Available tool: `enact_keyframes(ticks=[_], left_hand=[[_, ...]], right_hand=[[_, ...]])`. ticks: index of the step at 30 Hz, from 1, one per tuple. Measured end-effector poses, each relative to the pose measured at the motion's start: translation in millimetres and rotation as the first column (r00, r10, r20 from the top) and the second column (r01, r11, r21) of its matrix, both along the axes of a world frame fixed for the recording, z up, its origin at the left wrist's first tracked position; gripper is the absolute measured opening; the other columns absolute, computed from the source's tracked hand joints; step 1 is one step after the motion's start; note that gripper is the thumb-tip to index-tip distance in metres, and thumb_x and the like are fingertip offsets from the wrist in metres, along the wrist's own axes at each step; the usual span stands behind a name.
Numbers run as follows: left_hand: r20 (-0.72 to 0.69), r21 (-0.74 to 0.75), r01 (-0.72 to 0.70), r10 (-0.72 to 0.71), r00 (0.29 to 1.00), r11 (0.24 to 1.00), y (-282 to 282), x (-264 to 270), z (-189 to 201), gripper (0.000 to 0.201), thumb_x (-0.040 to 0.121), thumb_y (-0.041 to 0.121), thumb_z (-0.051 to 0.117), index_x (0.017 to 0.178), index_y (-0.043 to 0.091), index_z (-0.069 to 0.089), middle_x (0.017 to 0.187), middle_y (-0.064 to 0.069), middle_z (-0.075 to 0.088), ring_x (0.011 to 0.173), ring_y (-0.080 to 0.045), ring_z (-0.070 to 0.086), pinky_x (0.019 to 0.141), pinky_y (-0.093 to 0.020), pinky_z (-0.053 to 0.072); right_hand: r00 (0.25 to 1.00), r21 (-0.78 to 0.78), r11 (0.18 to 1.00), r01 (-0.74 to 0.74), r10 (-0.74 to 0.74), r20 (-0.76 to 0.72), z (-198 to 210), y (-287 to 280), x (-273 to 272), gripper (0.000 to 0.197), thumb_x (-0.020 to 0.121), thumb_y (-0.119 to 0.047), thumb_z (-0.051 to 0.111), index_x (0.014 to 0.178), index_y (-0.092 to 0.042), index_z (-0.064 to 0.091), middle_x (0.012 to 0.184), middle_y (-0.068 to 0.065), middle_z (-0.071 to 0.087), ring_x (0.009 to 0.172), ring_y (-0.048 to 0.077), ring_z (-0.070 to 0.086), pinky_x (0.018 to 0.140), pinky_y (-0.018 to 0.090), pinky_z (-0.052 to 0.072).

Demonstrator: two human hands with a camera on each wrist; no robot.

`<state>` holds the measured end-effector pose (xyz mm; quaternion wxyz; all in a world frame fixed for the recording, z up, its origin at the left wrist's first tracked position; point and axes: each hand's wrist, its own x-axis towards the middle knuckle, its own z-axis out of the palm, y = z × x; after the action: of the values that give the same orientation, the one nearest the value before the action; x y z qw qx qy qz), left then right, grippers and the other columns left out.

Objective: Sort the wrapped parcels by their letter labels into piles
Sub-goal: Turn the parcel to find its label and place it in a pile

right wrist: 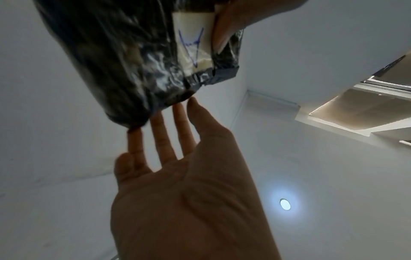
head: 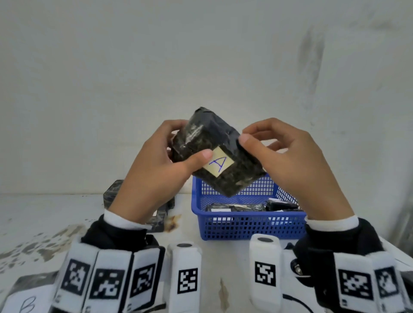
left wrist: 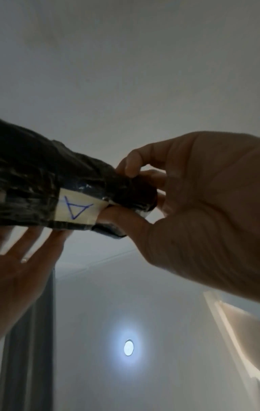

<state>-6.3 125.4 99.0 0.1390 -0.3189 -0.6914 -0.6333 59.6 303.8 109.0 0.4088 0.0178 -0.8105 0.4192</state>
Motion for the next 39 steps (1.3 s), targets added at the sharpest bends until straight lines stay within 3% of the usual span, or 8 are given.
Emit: enact_keyframes(ticks=[2, 5, 10, 14, 18, 26, 30, 39], left_hand=[[-0.046, -0.052, 0.008, -0.01, 0.999, 0.999, 0.5, 0.8, -0.4, 0.044, 0.073, 0.021, 0.081, 0.109, 0.038, 0.061, 0.09, 0.014, 0.069, 0.079, -0.01, 0.065, 0.07, -0.032, 0.052], [-0.086, -0.069, 0.038, -0.044, 0.995, 0.997, 1.7, 6.5, 0.3, 0.05, 0.071, 0.015, 0.084, 0.108, 0.04, 0.062, 0.094, 0.009, 0.07, 0.086, -0.018, 0.067, 0.068, -0.032, 0.057], [-0.06, -0.068, 0.038, -0.042, 0.997, 0.997, 2.3, 7.4, 1.7, 0.055, 0.067, 0.035, 0.081, 0.118, 0.033, 0.06, 0.101, 0.007, 0.072, 0.086, -0.012, 0.07, 0.079, -0.03, 0.057], [-0.087, 0.012, 0.039, -0.037, 0.996, 0.999, 3.0, 7.8, 3.4, 0.028, 0.082, 0.024, 0.074, 0.109, 0.029, 0.067, 0.093, 0.01, 0.075, 0.076, -0.006, 0.07, 0.08, -0.028, 0.057], [-0.1, 0.013, 0.065, -0.063, 0.993, 0.998, 4.6, 13.0, 4.6, 0.031, 0.079, 0.044, 0.072, 0.109, 0.037, 0.067, 0.097, 0.015, 0.075, 0.088, -0.011, 0.071, 0.083, -0.029, 0.055], [-0.133, 0.066, 0.075, -0.066, 0.989, 0.995, 2.6, 10.3, 4.5, 0.025, 0.083, 0.028, 0.07, 0.107, 0.033, 0.068, 0.094, 0.009, 0.076, 0.082, -0.017, 0.073, 0.073, -0.023, 0.058], [-0.145, 0.1, 0.076, -0.061, 0.988, 0.992, 4.4, 12.8, 4.3, 0.028, 0.077, 0.043, 0.065, 0.103, 0.036, 0.07, 0.092, 0.011, 0.076, 0.082, -0.012, 0.072, 0.068, -0.025, 0.059], [-0.139, 0.137, 0.099, -0.08, 0.987, 0.986, 4.5, 13.2, 4.9, 0.013, 0.09, 0.025, 0.064, 0.096, 0.032, 0.072, 0.088, 0.01, 0.077, 0.082, -0.009, 0.072, 0.076, -0.029, 0.06]], right_hand=[[0.997, 0.021, 0.997, -0.074, 0.074, -0.009, 2.1, -2.9, 3.5, 0.016, 0.091, -0.045, 0.065, 0.104, -0.039, 0.07, 0.087, -0.025, 0.07, 0.061, 0.003, 0.055, 0.06, 0.007, 0.045], [0.958, -0.024, 0.96, -0.279, 0.28, 0.059, 5.0, -11.2, 8.5, 0.045, 0.079, -0.056, 0.06, 0.122, -0.044, 0.064, 0.101, -0.018, 0.071, 0.058, 0.006, 0.059, 0.056, 0.012, 0.045], [0.958, -0.087, 0.955, -0.285, 0.287, 0.01, 3.7, -9.4, 4.8, 0.043, 0.082, -0.046, 0.067, 0.124, -0.037, 0.063, 0.1, -0.007, 0.071, 0.055, 0.012, 0.063, 0.056, 0.023, 0.051], [0.944, -0.109, 0.938, -0.328, 0.33, 0.003, 4.1, -4.6, 8.0, 0.061, 0.071, -0.047, 0.07, 0.129, -0.031, 0.061, 0.098, -0.003, 0.071, 0.062, 0.017, 0.068, 0.063, 0.029, 0.056], [0.941, -0.117, 0.934, -0.338, 0.333, -0.06, 4.9, -8.4, 9.2, 0.059, 0.072, -0.042, 0.071, 0.128, -0.028, 0.062, 0.1, -0.002, 0.07, 0.061, 0.018, 0.069, 0.063, 0.032, 0.058], [0.933, -0.111, 0.926, -0.361, 0.359, -0.035, 4.3, -11.9, 7.3, 0.059, 0.075, -0.038, 0.071, 0.132, -0.025, 0.059, 0.107, 0.0, 0.069, 0.064, 0.02, 0.071, 0.067, 0.031, 0.06], [0.935, -0.091, 0.931, -0.354, 0.352, -0.039, 4.2, -9.7, 7.5, 0.051, 0.081, -0.03, 0.073, 0.13, -0.026, 0.06, 0.105, -0.001, 0.07, 0.063, 0.018, 0.07, 0.065, 0.032, 0.06], [0.932, -0.093, 0.928, -0.362, 0.36, -0.04, 3.8, -10.5, 7.1, 0.038, 0.079, -0.037, 0.071, 0.116, -0.027, 0.067, 0.102, 0.0, 0.071, 0.067, 0.024, 0.073, 0.068, 0.032, 0.061]])
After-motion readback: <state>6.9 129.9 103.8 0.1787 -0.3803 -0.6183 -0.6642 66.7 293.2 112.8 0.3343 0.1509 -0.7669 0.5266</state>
